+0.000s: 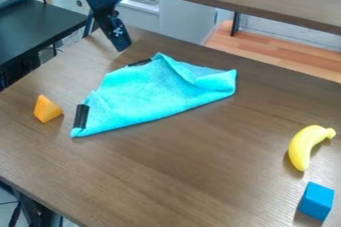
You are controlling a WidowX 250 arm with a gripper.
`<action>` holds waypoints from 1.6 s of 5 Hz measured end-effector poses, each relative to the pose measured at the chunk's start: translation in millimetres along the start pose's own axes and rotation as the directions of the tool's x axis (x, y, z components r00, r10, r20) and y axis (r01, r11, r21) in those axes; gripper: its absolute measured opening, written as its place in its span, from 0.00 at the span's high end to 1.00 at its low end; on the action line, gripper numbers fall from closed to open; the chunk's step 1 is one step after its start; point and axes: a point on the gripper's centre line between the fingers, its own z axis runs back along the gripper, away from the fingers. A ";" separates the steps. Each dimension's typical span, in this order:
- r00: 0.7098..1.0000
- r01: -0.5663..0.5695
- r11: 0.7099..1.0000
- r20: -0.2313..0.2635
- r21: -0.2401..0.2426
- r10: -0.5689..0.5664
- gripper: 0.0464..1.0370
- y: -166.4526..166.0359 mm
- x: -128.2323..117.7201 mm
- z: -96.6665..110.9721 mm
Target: Unfold the cloth from top left to bottom right
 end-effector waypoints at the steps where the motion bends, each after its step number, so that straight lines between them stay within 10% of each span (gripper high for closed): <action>1: 0.997 0.074 0.997 0.028 0.012 -0.074 0.04 10.9 8.5 -8.9; 8: 0.992 0.060 0.997 -0.113 0.058 -0.053 0.04 55.1 8.4 -90.3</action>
